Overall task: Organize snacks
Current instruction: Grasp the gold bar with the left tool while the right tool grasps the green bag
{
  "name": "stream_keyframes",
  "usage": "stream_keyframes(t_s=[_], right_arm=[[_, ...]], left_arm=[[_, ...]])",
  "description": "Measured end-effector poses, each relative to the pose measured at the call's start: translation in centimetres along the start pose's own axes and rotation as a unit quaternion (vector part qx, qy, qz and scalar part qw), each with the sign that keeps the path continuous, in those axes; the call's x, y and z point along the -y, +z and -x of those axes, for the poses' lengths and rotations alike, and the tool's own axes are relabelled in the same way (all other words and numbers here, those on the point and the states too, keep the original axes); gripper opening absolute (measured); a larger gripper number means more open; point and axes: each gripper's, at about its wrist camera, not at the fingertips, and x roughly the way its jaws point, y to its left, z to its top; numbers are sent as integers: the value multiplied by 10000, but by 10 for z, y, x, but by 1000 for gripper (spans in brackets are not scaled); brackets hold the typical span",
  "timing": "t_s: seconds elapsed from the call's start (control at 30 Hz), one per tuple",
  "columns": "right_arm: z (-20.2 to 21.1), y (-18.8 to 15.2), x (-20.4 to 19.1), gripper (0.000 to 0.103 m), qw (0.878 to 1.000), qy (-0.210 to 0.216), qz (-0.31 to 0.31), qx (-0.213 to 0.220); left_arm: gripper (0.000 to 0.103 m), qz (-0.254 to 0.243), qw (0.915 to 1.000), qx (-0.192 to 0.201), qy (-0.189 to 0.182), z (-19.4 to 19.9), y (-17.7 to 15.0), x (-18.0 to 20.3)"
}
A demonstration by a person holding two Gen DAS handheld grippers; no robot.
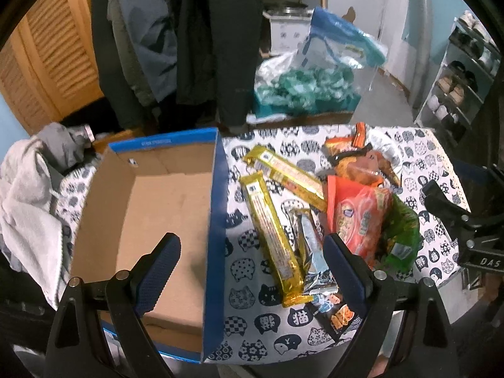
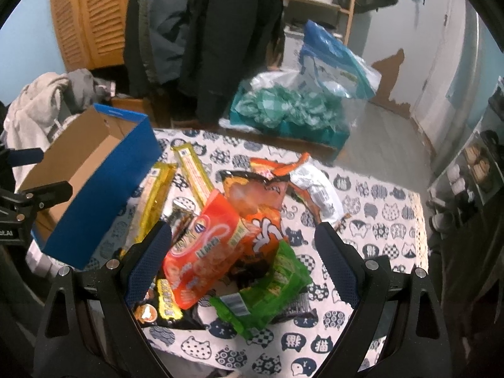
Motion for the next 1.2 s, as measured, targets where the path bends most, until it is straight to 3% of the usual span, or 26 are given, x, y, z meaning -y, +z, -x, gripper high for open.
stream_keyframes(t_s=[0.2,0.63,0.97,1.2], right_arm=[[-12,-5,14,91,9990,-156,-222,-345],[-50,-30,47,91,9888,-303,-880,-1167],[-88,-62,58,91,9722,-327,-1382,-1864],[-112,-72,58,89,9641,-239,-1570,-2130]], left_arm=[[93,149,9984,-539,-97,-28,-4,-2],[93,436,9889,-1324,-512,-79,-3,22],[93,468,9860,-1567,-323,-115,-6,31],[93,332,9853,-1659,-225,-133,-12,41]])
